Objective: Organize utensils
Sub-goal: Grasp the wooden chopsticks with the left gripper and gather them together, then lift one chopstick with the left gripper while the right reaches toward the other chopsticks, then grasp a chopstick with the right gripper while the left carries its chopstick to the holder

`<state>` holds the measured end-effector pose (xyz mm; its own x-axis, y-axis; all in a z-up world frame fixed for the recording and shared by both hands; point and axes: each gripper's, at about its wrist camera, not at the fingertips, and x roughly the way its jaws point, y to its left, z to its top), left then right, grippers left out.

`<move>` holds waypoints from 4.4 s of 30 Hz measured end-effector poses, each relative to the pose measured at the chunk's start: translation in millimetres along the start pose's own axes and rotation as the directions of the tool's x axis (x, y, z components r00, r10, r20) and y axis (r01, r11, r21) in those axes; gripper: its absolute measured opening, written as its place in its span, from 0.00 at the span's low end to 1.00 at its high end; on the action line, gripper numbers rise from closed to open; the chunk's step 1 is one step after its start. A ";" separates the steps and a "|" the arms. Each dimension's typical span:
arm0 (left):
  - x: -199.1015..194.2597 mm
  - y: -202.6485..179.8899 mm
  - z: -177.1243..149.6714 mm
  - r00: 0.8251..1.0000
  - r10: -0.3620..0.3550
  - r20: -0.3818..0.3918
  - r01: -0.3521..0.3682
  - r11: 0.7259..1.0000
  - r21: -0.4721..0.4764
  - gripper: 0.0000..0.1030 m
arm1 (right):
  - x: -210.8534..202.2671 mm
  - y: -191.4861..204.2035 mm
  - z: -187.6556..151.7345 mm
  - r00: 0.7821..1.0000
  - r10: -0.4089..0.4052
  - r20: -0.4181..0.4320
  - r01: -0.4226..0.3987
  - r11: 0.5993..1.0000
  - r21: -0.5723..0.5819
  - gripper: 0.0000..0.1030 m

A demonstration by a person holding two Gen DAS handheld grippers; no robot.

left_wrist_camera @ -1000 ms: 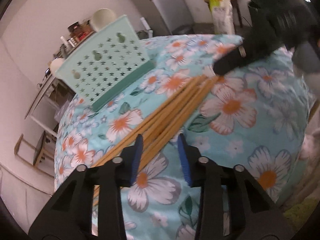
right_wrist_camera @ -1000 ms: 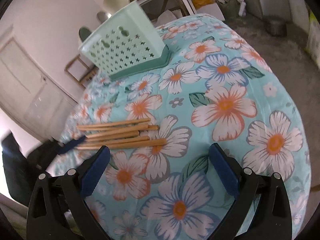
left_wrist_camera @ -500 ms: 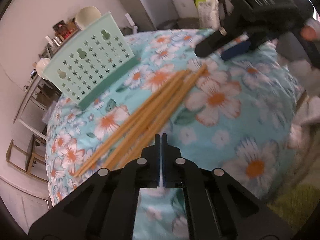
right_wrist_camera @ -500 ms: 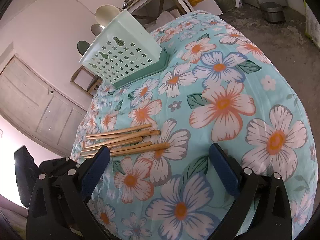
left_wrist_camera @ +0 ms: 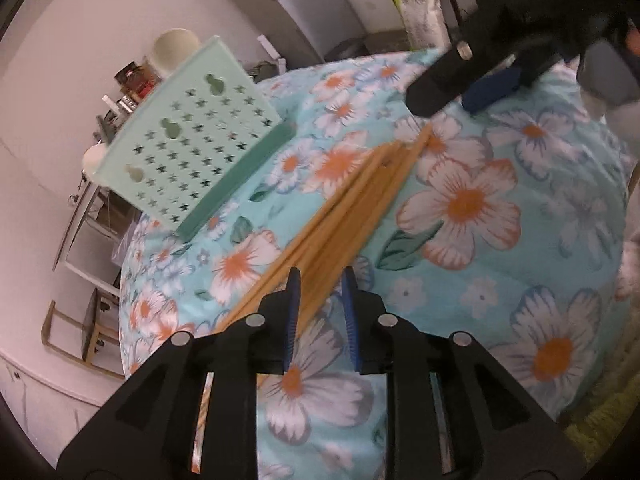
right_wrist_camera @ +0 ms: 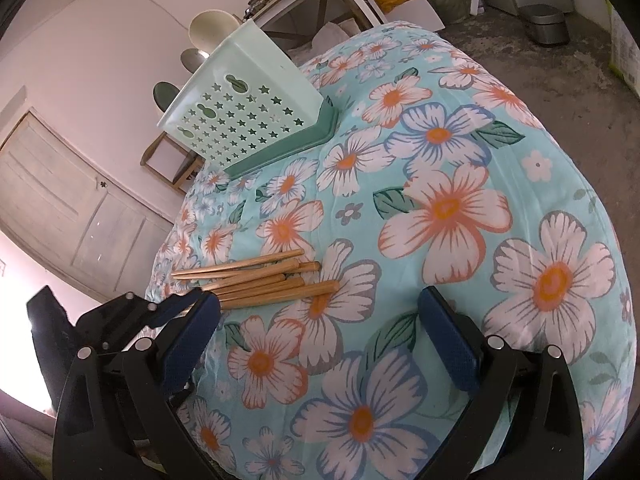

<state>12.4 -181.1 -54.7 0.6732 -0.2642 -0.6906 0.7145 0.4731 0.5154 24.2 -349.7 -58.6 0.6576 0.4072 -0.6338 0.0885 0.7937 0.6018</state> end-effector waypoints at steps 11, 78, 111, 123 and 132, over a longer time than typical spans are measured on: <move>-6.6 -8.0 -1.1 1.000 -0.020 0.016 0.018 0.997 0.080 0.12 | 1.0 -0.1 1.1 1.000 0.002 0.002 -0.002 1.000 0.001 0.94; -46.8 123.8 -10.6 0.955 -0.136 0.264 0.278 0.721 -0.634 0.05 | -3.1 4.9 24.0 0.996 0.082 -0.044 -0.078 0.992 0.095 0.71; -70.2 244.3 -157.2 0.917 0.150 0.370 0.332 0.227 -0.916 0.05 | 196.9 246.3 0.8 0.898 -0.176 -0.404 -0.235 0.584 -0.777 0.16; -68.8 244.2 -153.1 0.924 0.165 0.346 0.300 0.251 -0.920 0.05 | 123.5 243.6 82.6 0.984 -0.002 -0.177 -0.128 0.682 -0.720 0.10; -77.9 248.7 -141.3 0.917 0.200 0.346 0.292 0.256 -0.922 0.05 | 17.2 198.8 131.5 0.982 0.155 0.110 -0.064 0.814 -0.577 0.09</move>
<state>110.7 75.8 55.6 0.8259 -0.4381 -0.3547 0.2035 0.8186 -0.5372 151.5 -244.3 114.0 0.7419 0.4731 -0.4752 -0.4015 0.8810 0.2503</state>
